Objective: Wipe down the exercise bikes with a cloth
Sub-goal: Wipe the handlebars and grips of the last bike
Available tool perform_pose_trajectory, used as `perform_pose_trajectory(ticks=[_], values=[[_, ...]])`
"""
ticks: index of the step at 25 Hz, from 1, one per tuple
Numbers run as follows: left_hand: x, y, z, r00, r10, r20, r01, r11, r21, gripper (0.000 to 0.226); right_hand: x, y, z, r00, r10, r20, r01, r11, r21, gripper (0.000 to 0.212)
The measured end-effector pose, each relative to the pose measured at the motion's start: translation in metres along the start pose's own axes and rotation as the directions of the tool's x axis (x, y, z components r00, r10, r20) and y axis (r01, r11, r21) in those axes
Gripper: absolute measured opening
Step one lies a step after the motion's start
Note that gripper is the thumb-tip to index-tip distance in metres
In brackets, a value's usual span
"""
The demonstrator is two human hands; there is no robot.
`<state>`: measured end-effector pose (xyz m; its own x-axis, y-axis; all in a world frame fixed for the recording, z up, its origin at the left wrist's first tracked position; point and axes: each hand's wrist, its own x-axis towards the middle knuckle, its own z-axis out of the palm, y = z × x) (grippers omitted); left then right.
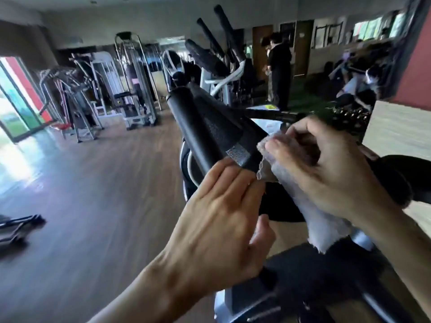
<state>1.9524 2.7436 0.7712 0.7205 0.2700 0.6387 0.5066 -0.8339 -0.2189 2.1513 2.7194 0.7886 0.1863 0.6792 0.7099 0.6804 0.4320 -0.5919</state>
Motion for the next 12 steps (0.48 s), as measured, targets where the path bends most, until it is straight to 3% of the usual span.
perform_pose_trajectory(ticks=[3, 6, 10, 12], values=[[0.007, -0.037, -0.018, 1.000, -0.013, -0.028, 0.015, 0.999, 0.043, 0.038, -0.002, -0.005, -0.005, 0.985, -0.017, 0.169, 0.029, 0.997, -0.067, 0.039], [0.015, -0.054, -0.011, 1.000, -0.020, 0.008, 0.019, 0.996, 0.090, 0.041, -0.006, 0.001, -0.016, 0.873, 0.041, 0.486, 0.007, 0.995, -0.097, 0.049], [0.017, -0.042, -0.003, 0.994, -0.108, 0.018, 0.106, 0.990, 0.093, 0.045, -0.004, 0.005, -0.012, 0.794, -0.122, 0.596, 0.308, 0.925, -0.222, 0.064], [0.021, -0.038, -0.009, 0.987, -0.158, 0.035, 0.152, 0.981, 0.123, 0.045, 0.003, 0.005, -0.005, 0.723, -0.195, 0.663, 0.389, 0.908, -0.158, 0.064]])
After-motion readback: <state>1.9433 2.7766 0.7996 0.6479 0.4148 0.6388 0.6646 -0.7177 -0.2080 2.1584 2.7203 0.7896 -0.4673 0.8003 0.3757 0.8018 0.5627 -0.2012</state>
